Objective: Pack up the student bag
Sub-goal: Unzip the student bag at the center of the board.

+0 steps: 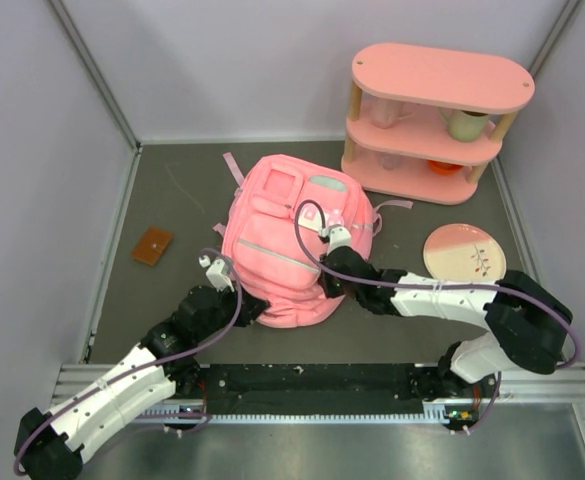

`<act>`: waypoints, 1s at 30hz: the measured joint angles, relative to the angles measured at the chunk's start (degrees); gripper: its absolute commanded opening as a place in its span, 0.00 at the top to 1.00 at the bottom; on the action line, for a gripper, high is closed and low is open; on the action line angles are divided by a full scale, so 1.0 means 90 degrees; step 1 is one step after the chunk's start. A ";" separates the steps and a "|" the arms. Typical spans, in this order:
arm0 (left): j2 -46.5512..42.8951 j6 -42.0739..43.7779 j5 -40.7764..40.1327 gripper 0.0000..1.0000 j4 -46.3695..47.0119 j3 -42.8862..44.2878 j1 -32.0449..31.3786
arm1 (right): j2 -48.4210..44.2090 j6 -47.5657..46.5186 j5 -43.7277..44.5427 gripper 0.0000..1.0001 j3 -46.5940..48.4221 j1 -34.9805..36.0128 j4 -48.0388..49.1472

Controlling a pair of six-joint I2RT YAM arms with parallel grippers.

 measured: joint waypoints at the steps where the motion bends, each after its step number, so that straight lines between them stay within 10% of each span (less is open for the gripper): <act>1: 0.0000 -0.0002 0.0000 1.00 0.0002 0.0000 0.0000 | -0.0022 -0.0032 0.0041 1.00 0.0000 0.0049 -0.0012; 12: 0.0002 -0.0039 0.0170 1.00 0.0019 0.0000 -0.0032 | -0.0189 0.0163 0.0588 1.00 0.0274 0.1588 -0.0389; 30: -0.0814 -0.0049 0.0114 1.00 -0.0153 -0.0204 -0.0036 | 0.1447 0.0406 0.0503 1.00 0.2492 0.1681 -0.0663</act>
